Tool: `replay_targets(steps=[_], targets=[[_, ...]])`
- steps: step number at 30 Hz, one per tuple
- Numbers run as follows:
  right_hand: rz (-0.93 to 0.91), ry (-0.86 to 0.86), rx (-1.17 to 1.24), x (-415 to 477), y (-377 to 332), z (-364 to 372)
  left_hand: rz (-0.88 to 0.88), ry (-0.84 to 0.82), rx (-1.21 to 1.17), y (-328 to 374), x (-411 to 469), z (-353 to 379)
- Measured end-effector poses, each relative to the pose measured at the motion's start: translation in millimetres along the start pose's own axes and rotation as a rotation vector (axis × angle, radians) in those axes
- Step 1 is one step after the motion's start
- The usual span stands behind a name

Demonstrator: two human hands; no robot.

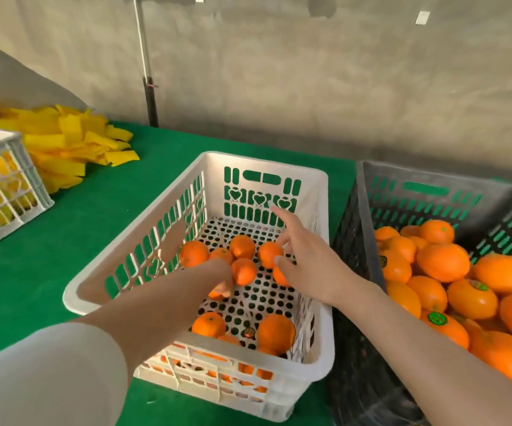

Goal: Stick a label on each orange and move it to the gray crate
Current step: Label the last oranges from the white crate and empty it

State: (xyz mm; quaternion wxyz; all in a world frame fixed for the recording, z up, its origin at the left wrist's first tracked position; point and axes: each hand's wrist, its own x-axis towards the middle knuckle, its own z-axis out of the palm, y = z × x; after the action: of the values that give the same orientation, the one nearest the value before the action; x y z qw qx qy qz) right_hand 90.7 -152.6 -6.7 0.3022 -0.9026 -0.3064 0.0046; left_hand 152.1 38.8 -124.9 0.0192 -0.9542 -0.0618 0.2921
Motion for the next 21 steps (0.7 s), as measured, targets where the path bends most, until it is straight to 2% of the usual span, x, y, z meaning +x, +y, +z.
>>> replay_targets(steps=[3,6,8,12,14,16,18,21], targets=[[0.005,-0.007,0.015,-0.4,0.5,-0.1,-0.022,-0.04,-0.023,2.5,-10.3,-7.1],[0.051,0.054,0.067,-1.0,-1.6,-2.5,-0.041,-0.033,-0.33,-1.0,-30.2,-26.8],[0.097,0.15,0.12,0.1,-2.6,-4.5,0.035,-0.009,-0.677,-4.5,-51.3,-42.9],[0.13,0.325,0.215,0.2,-6.9,-14.4,0.298,-0.026,-1.563,-7.4,-104.9,-61.3],[0.129,0.368,0.318,-3.3,-11.4,-21.8,0.42,-0.027,-1.835,-2.5,-130.5,-60.2],[0.138,0.367,0.483,-10.2,-19.5,-29.7,0.504,-0.035,-1.994,5.3,-152.7,-56.1],[0.153,0.317,0.611,-20.0,-28.7,-36.1,0.559,-0.06,-2.055,13.6,-172.3,-53.1],[0.135,0.243,0.64,-38.5,-38.5,-41.4,0.681,-0.145,-2.076,24.2,-196.9,-49.6]])
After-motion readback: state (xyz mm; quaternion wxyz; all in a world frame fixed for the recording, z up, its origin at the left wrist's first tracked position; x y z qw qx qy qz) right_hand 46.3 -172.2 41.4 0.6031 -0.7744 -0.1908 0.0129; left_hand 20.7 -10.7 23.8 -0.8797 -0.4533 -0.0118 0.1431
